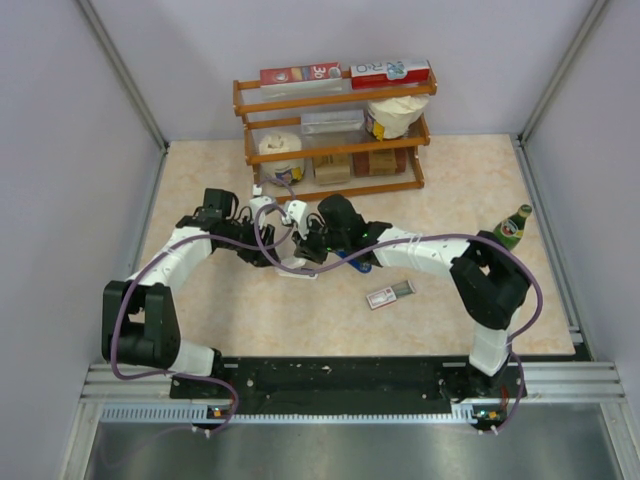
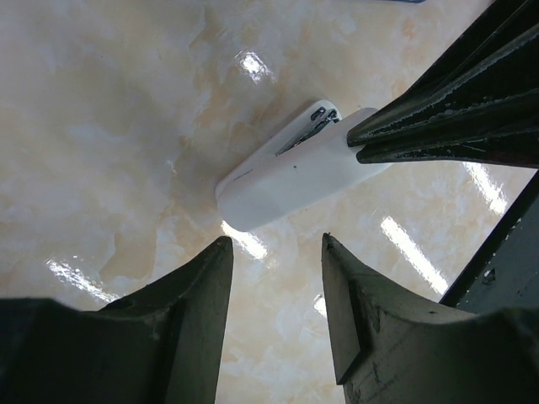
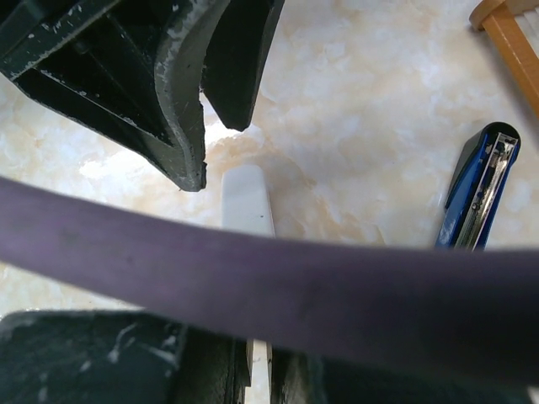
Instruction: Load the staples into the stapler
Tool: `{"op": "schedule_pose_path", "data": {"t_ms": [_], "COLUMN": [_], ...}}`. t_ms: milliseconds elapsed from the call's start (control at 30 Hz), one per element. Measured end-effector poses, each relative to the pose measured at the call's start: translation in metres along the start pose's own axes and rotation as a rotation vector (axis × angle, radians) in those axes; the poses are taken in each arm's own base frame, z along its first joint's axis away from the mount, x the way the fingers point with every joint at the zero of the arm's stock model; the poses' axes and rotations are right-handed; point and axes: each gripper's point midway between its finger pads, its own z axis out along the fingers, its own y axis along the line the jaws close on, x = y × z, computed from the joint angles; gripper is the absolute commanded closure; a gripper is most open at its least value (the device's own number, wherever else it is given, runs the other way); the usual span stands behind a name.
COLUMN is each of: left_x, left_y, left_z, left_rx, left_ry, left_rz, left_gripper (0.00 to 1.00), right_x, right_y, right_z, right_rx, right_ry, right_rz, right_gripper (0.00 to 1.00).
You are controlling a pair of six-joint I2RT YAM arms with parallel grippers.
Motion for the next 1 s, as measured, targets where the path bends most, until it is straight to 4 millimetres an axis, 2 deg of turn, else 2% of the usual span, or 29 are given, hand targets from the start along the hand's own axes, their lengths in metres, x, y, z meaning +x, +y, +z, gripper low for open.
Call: {"op": "schedule_pose_path", "data": {"t_ms": [267, 533, 733, 1000], "left_x": [0.001, 0.001, 0.002, 0.002], "left_y": [0.001, 0.000, 0.000, 0.000], "left_z": [0.001, 0.002, 0.002, 0.002], "left_rx": [-0.005, 0.000, 0.000, 0.000], "left_ry": [0.004, 0.009, 0.011, 0.012], "left_rz": [0.006, 0.009, 0.014, 0.024], "left_gripper": [0.49, 0.48, 0.46, 0.43], "right_x": [-0.004, -0.008, -0.010, -0.006], "right_y": [0.003, 0.011, 0.014, 0.012], "right_z": [-0.002, -0.019, -0.033, -0.035], "right_rx": [-0.016, -0.039, -0.054, -0.053], "right_ry": [0.002, 0.043, 0.055, 0.067], "right_rz": [0.000, 0.024, 0.038, 0.045], "right_gripper": [0.89, 0.78, 0.77, 0.77]}}
